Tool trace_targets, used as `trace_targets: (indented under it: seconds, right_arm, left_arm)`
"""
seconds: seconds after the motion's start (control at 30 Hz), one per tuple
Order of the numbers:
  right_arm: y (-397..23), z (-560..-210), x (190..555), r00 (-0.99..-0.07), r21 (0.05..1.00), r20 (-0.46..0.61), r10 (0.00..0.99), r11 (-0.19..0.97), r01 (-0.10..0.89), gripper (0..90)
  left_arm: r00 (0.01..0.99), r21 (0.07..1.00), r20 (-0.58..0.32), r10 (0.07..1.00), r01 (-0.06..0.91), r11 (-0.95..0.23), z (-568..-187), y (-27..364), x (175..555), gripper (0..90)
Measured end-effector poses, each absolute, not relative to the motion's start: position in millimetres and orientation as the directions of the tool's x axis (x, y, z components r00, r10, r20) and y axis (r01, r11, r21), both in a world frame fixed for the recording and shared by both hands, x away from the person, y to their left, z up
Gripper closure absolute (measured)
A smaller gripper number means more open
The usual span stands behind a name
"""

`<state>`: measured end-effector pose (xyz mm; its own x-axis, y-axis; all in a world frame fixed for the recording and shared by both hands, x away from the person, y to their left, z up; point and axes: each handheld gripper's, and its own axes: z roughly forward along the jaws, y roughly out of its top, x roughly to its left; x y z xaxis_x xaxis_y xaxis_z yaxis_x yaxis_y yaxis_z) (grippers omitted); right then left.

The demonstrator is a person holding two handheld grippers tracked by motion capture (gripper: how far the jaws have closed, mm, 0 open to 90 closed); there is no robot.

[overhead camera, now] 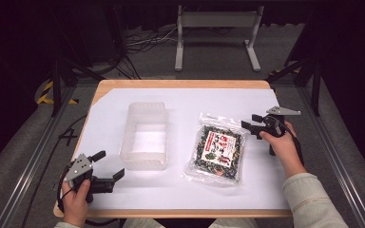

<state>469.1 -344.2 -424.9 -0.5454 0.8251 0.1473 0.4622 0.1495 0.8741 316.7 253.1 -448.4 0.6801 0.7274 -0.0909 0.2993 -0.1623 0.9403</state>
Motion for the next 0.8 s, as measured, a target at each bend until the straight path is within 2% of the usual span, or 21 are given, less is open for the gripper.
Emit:
trace_targets:
  seconds: [0.53,0.8]
  right_arm:
    - [-338.3,-437.2,473.2,-0.566,0.814,0.191,0.802,0.193,0.547,41.2]
    - [-336.9,-442.1,476.0,-0.578,0.790,0.229,0.784,0.198,0.581,42.0]
  left_arm:
    - [0.688,0.940,-0.071,0.722,0.288,-0.181,-448.2,251.5,315.8,1.0]
    - [0.692,0.940,-0.073,0.718,0.288,-0.182,-448.7,252.1,314.6,1.1]
